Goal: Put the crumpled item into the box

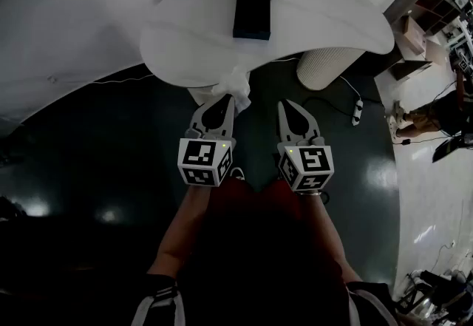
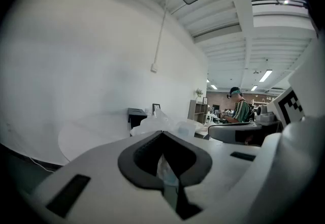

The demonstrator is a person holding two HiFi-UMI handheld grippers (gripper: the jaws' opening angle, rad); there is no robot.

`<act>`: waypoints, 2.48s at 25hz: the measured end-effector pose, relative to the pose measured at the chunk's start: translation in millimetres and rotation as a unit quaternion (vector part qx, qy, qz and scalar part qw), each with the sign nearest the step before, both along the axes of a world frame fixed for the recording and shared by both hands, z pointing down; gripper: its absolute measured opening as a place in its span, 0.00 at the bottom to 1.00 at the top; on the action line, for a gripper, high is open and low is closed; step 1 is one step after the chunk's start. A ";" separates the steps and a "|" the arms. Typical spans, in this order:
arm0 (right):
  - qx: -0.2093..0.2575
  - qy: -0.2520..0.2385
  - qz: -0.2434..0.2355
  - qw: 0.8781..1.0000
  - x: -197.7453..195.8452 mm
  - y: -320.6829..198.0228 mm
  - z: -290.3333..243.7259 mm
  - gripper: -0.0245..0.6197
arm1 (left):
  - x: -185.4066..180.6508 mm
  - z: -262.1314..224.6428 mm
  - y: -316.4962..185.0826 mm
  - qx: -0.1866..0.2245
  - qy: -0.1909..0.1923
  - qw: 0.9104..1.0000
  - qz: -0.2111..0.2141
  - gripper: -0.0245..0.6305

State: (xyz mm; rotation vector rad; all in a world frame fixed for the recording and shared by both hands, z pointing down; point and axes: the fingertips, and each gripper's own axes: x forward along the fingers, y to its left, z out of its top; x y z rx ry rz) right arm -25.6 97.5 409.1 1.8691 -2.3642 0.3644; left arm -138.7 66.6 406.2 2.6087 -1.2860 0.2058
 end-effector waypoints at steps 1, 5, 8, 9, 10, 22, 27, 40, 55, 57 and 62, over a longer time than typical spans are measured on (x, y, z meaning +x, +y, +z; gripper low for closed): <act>0.001 0.000 0.000 1.000 -1.4 0.4 -1.2 0.06 | -1.0 0.4 0.3 -0.001 0.000 1.000 0.001 0.07; 0.004 -0.003 0.005 1.000 -6.3 3.8 -3.1 0.06 | -6.9 2.4 2.0 -0.004 0.001 1.000 0.002 0.07; 0.004 -0.008 0.014 1.000 -6.3 4.7 -3.7 0.06 | -8.5 2.2 2.0 -0.003 0.002 1.000 0.008 0.07; 0.003 -0.008 0.018 1.000 -5.2 5.5 -2.3 0.06 | -8.5 2.3 2.4 -0.003 0.002 1.000 0.011 0.07; 0.001 -0.007 0.022 1.000 -3.7 7.0 -0.7 0.06 | -8.3 2.6 3.4 -0.003 0.002 1.000 0.013 0.07; -0.002 -0.023 0.044 0.999 13.5 0.2 1.8 0.06 | 5.3 7.0 -8.5 -0.005 -0.007 1.000 0.022 0.07; -0.002 -0.030 0.047 0.998 22.3 -16.4 1.1 0.06 | 17.5 3.7 -24.8 -0.001 -0.011 1.000 0.026 0.07; -0.006 -0.041 0.038 0.998 55.2 -93.1 4.3 0.06 | 47.1 11.9 -97.8 -0.011 -0.027 1.000 0.009 0.07; -0.009 -0.059 0.025 0.998 84.8 -155.9 9.1 0.06 | 66.2 22.6 -165.6 -0.022 -0.040 0.999 -0.018 0.07; -0.011 -0.060 0.024 0.998 88.7 -161.7 11.1 0.06 | 67.1 24.5 -172.9 -0.025 -0.041 0.999 -0.022 0.07; -0.010 -0.063 0.024 0.998 103.0 -178.3 11.6 0.06 | 73.5 27.5 -189.4 -0.030 -0.045 0.998 -0.034 0.07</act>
